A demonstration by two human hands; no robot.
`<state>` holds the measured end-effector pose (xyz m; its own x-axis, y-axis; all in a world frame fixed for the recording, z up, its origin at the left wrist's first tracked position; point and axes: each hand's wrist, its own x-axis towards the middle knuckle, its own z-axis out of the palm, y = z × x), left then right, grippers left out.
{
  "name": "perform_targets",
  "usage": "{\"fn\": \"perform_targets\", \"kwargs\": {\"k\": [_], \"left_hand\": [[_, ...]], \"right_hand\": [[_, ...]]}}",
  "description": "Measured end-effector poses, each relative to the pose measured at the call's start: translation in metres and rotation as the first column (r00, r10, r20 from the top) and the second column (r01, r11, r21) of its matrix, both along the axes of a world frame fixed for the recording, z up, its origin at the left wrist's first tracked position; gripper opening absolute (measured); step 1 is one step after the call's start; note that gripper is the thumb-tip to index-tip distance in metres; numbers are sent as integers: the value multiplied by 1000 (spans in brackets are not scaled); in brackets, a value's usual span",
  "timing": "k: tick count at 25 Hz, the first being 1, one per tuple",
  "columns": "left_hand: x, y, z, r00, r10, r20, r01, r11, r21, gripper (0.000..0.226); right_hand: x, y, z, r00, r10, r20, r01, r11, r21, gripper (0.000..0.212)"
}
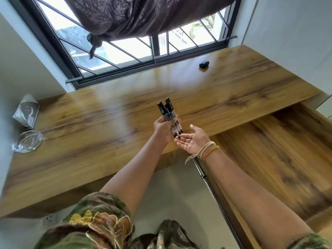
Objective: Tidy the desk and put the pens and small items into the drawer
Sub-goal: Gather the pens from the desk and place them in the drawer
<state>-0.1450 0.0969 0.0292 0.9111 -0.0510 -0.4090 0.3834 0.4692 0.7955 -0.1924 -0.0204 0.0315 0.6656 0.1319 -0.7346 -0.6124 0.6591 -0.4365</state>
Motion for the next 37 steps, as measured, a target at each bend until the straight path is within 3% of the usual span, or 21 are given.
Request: {"fn": "perform_targets", "kwargs": {"k": [3,7,10,13,15,19,22,28,32,37], "left_hand": [[-37,-42,-4,999,-17,45,16,1000,26,16],[-94,-101,-17,998,-33,48,31,998,59,15],[-126,-136,-17,999,-11,31,10,1000,17,13],[-154,-159,-18,999,-46,13,47,999,-10,13],[-169,-170,-21,996,-74,-41,73,997,-7,15],[-188,-188,-36,965,-113,-236,122,992,23,19],[-198,-196,-46,924,-161,-348,185,982,34,22],[-198,-197,-62,887,-164,-431,221,972,84,28],[-196,-194,-64,862,-178,-474,261,958,115,50],[-194,-189,-66,848,-174,-501,286,946,154,47]], "right_hand": [[-28,-40,7,998,-51,-26,54,988,145,67],[-66,-97,13,999,-24,-23,26,995,100,65],[-97,-133,11,985,171,8,-170,981,-89,41],[-122,-160,2,904,427,19,-383,830,-405,25],[-134,-178,-5,848,531,4,-472,757,-452,21],[-160,-200,-20,797,603,-35,-559,714,-421,22],[-178,-204,-37,809,588,12,-554,768,-323,17],[-185,-208,-52,839,544,5,-531,820,-213,24],[-183,-203,-57,848,530,9,-524,841,-136,16],[-175,-201,-65,838,546,3,-544,835,-81,14]]}}
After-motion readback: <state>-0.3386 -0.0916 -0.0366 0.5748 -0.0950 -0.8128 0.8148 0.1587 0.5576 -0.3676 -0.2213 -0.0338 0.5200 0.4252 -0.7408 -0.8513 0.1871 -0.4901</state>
